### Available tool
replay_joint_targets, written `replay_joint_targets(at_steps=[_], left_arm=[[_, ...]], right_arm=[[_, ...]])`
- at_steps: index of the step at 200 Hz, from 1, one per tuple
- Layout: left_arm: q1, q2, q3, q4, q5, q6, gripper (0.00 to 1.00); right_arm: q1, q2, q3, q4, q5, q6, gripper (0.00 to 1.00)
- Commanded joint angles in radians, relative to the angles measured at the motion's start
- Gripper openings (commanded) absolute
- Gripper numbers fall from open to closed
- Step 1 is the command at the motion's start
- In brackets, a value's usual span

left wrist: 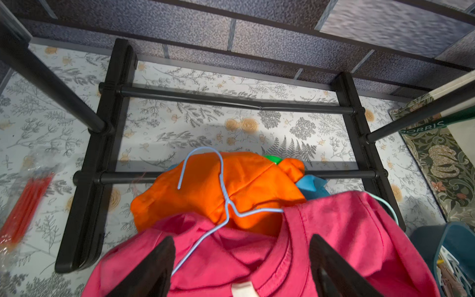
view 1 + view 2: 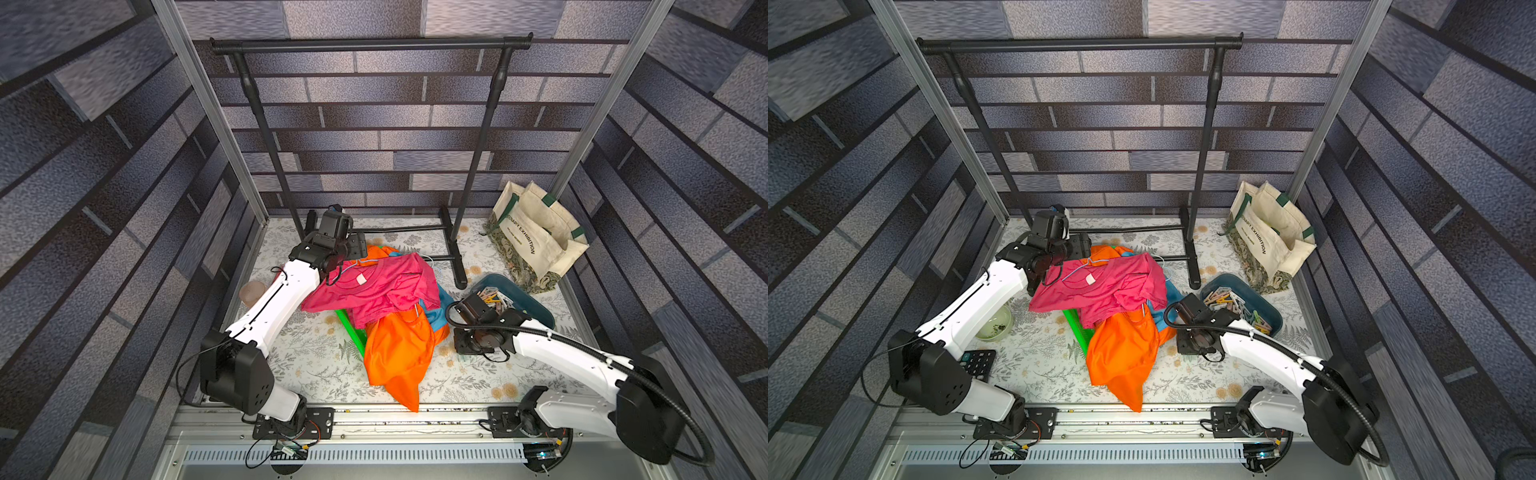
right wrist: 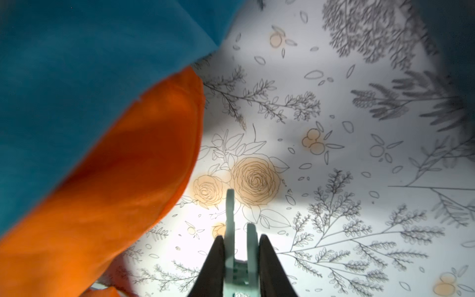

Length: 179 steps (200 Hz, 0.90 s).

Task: Use clothespins to secure the t-shirt on both sides of the hanger
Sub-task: Pick up the clothespin from the center of the board, then pick up the hanger from the basket.

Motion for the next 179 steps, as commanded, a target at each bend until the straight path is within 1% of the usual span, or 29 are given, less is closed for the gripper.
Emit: replay_joint_targets(at_steps=[1, 10, 38, 51, 64, 80, 102, 114, 124, 139, 179], left_arm=[[0.004, 0.086, 0.117, -0.107, 0.007, 0.026, 0.64], [0.005, 0.131, 0.156, -0.138, -0.004, 0.017, 0.57], [0.016, 0.250, 0.247, -0.214, -0.001, -0.025, 0.46], [0.020, 0.294, 0.280, -0.243, -0.009, -0.049, 0.45], [0.025, 0.325, 0.293, -0.252, -0.010, -0.067, 0.52], [0.031, 0.352, 0.293, -0.236, 0.015, -0.084, 0.54], [0.039, 0.389, 0.312, -0.224, 0.038, -0.102, 0.46], [0.045, 0.411, 0.331, -0.228, 0.052, -0.114, 0.39], [0.048, 0.429, 0.347, -0.235, 0.062, -0.128, 0.35], [0.050, 0.448, 0.360, -0.241, 0.066, -0.142, 0.33], [0.053, 0.476, 0.368, -0.251, 0.058, -0.182, 0.32]], right_arm=[[-0.017, -0.074, 0.043, -0.022, -0.014, -0.015, 0.11], [-0.027, -0.101, 0.051, -0.023, -0.012, -0.018, 0.10], [-0.054, -0.164, 0.071, -0.036, -0.004, -0.020, 0.09], [-0.062, -0.184, 0.072, -0.041, 0.001, -0.026, 0.09], [-0.067, -0.193, 0.068, -0.046, 0.006, -0.032, 0.09], [-0.072, -0.200, 0.057, -0.045, 0.011, -0.032, 0.09], [-0.078, -0.199, 0.037, -0.029, 0.001, -0.030, 0.09], [-0.080, -0.195, 0.031, -0.024, -0.006, -0.032, 0.09], [-0.082, -0.190, 0.029, -0.024, -0.008, -0.032, 0.09], [-0.084, -0.189, 0.026, -0.017, -0.008, -0.035, 0.09], [-0.095, -0.191, 0.023, -0.008, -0.012, -0.043, 0.09]])
